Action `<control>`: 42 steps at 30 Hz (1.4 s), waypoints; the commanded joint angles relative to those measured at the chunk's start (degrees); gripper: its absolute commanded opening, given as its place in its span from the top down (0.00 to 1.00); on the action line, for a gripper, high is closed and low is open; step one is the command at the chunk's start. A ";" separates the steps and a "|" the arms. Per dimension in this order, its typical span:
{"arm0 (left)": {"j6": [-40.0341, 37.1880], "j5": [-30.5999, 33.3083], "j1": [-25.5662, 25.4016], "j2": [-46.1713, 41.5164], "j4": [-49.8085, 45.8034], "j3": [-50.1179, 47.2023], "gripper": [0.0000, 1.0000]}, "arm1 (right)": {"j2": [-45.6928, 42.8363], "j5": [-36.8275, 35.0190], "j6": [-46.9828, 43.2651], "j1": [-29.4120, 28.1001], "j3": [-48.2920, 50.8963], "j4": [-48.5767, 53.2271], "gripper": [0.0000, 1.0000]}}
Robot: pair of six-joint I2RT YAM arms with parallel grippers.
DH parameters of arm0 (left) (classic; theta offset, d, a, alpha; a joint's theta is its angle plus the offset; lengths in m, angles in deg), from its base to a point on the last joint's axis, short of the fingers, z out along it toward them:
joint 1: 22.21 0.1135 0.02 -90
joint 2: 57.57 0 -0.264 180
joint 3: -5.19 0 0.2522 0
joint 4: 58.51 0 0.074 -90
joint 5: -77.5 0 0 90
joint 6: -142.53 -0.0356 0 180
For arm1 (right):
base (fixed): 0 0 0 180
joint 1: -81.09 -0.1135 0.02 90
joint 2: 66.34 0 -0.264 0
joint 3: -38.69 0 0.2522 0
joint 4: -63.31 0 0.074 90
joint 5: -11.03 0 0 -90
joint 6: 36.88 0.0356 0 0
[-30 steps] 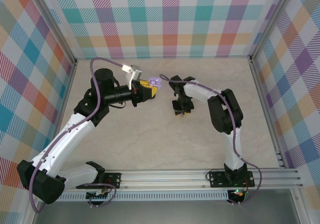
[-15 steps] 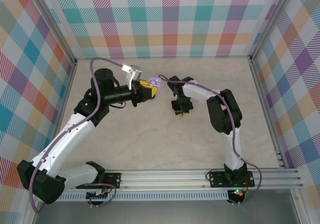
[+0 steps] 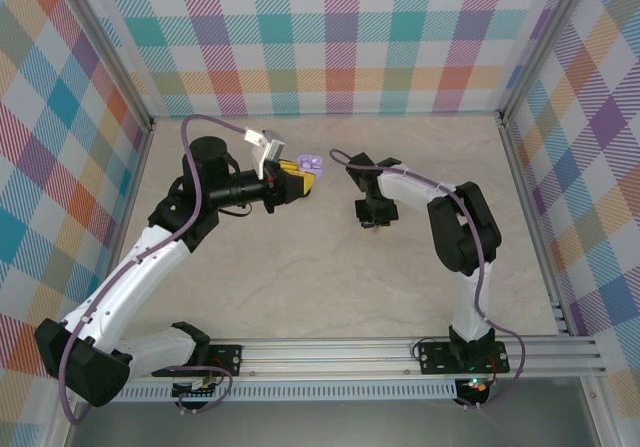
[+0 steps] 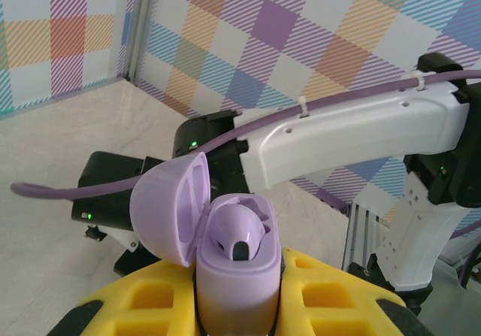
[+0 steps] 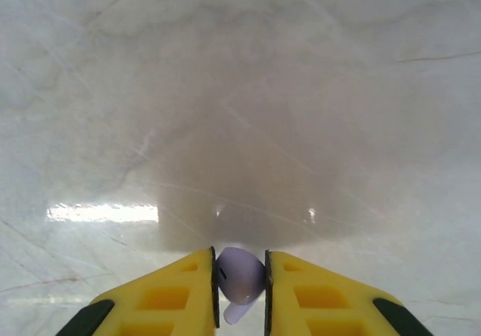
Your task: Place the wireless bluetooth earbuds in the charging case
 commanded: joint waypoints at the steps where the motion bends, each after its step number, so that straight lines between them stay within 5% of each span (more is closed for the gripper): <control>1: -0.49 0.91 0.17 1.06 -1.21 1.18 0.88 | -4.41 -1.02 0.53 0.35 1.46 -2.30 0.79; 16: 6.08 11.29 0.20 6.17 -1.84 -0.41 0.87 | -14.60 0.88 -1.55 0.35 6.96 -9.11 0.79; 42: 14.49 5.03 -0.22 15.81 9.16 -7.67 0.87 | -36.50 11.86 -6.75 0.19 14.91 -20.98 0.78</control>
